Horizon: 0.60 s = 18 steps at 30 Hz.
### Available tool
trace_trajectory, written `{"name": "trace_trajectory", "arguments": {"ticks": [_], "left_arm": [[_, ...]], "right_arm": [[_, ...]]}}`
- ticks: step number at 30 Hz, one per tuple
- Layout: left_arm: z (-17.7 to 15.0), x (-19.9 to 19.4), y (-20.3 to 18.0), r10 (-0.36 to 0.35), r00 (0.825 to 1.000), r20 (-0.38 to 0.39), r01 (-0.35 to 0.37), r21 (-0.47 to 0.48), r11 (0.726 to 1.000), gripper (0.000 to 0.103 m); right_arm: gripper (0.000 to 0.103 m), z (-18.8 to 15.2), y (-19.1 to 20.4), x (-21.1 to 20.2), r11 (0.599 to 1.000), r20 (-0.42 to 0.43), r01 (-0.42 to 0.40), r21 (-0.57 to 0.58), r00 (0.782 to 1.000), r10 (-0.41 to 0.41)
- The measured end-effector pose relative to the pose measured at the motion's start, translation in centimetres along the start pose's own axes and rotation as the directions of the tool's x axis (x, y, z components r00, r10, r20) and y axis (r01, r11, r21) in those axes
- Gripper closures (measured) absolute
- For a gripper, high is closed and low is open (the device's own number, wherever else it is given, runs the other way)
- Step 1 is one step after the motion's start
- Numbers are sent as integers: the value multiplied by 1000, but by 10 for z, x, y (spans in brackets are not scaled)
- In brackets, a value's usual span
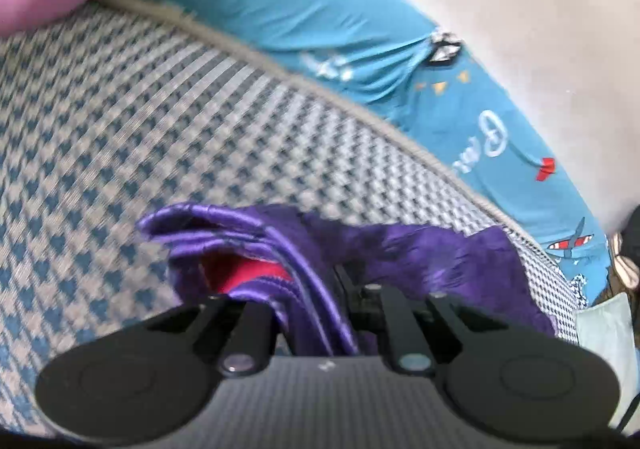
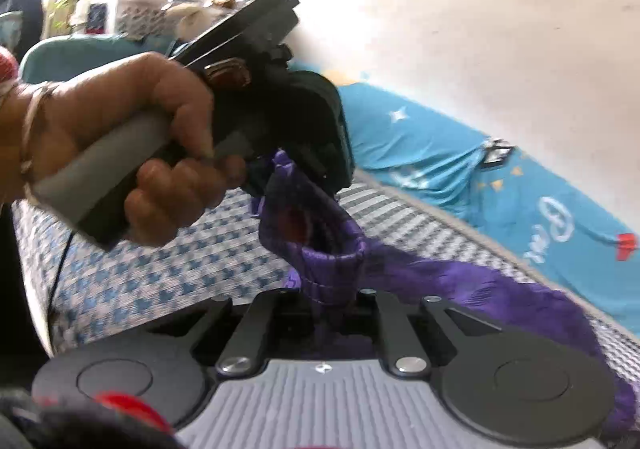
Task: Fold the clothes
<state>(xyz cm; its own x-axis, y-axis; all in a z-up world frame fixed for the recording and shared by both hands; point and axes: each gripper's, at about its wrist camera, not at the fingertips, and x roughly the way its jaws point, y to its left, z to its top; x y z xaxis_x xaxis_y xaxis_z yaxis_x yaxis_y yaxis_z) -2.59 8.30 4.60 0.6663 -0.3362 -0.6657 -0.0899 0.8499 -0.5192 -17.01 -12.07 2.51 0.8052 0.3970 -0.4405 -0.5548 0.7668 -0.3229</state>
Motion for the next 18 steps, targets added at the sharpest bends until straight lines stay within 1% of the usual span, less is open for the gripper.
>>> {"name": "trace_trajectory", "arguments": {"ticks": [4, 8, 10, 14, 16, 18], "left_arm": [[2, -4, -40, -16, 998, 58, 14, 36, 999, 92], [3, -12, -84, -60, 992, 112, 48, 111, 993, 92], [4, -11, -108, -81, 989, 125, 62, 150, 987, 92], [6, 3, -156, -124, 986, 111, 98, 212, 972, 92], [5, 13, -178, -134, 986, 98, 107, 245, 964, 92], [-2, 27, -199, -146, 986, 77, 119, 283, 952, 92]], "right_arm": [[93, 2, -25, -16, 997, 37, 68, 21, 997, -69], [93, 5, -56, -33, 989, 72, 140, 49, 987, -143], [93, 7, -73, -41, 982, 85, 174, 67, 980, -180], [93, 3, -109, -53, 963, 92, 251, 96, 961, -259], [93, -1, -129, -56, 949, 75, 278, 149, 954, -291], [93, -7, -149, -57, 930, 53, 303, 208, 946, -320]]}}
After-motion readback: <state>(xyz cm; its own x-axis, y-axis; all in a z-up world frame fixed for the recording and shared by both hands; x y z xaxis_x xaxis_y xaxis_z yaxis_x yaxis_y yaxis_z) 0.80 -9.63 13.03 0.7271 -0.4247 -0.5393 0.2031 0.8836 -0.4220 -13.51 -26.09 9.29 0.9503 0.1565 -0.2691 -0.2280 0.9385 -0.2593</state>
